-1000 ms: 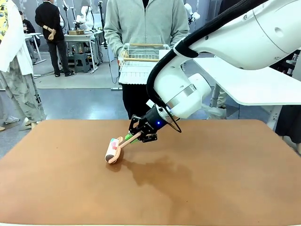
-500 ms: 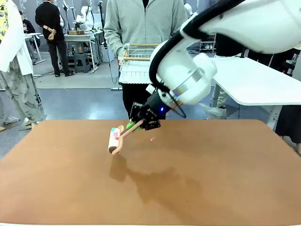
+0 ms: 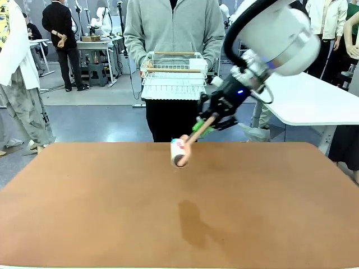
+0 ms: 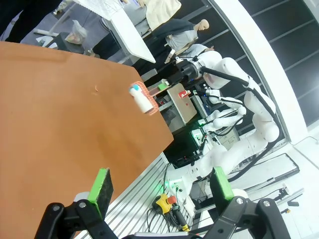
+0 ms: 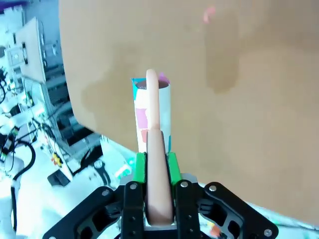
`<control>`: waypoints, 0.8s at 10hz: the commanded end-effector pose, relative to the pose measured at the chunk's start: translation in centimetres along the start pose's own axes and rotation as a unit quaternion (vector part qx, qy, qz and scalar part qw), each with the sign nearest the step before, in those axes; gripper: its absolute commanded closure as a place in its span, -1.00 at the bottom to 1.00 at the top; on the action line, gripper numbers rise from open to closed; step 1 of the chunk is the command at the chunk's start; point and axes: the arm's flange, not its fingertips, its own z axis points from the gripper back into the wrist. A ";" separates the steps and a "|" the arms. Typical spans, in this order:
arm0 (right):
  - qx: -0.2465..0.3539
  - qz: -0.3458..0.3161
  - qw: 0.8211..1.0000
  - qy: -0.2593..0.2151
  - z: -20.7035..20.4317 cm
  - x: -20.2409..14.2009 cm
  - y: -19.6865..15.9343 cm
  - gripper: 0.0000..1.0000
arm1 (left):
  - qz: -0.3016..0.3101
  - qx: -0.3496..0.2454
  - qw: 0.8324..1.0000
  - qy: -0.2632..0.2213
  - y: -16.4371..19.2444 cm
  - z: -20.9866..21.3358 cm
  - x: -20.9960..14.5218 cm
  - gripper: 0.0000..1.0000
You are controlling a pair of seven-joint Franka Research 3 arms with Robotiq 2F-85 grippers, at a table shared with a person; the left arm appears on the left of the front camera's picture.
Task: Clean the table.
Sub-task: Clean the table with the Lint Roller when the human lifts the Dish drying rack.
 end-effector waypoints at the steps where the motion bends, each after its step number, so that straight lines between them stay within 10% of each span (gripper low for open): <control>1: -0.008 0.011 1.000 0.002 4.3 -0.6 -3.2 1.00 | -0.003 -0.004 1.000 -0.002 -0.2 0.2 -0.2 -1.00; 8: -0.124 -0.014 0.990 -0.065 10.6 7.0 -11.8 1.00 | -0.003 -0.004 1.000 -0.002 -0.2 0.2 -0.2 -1.00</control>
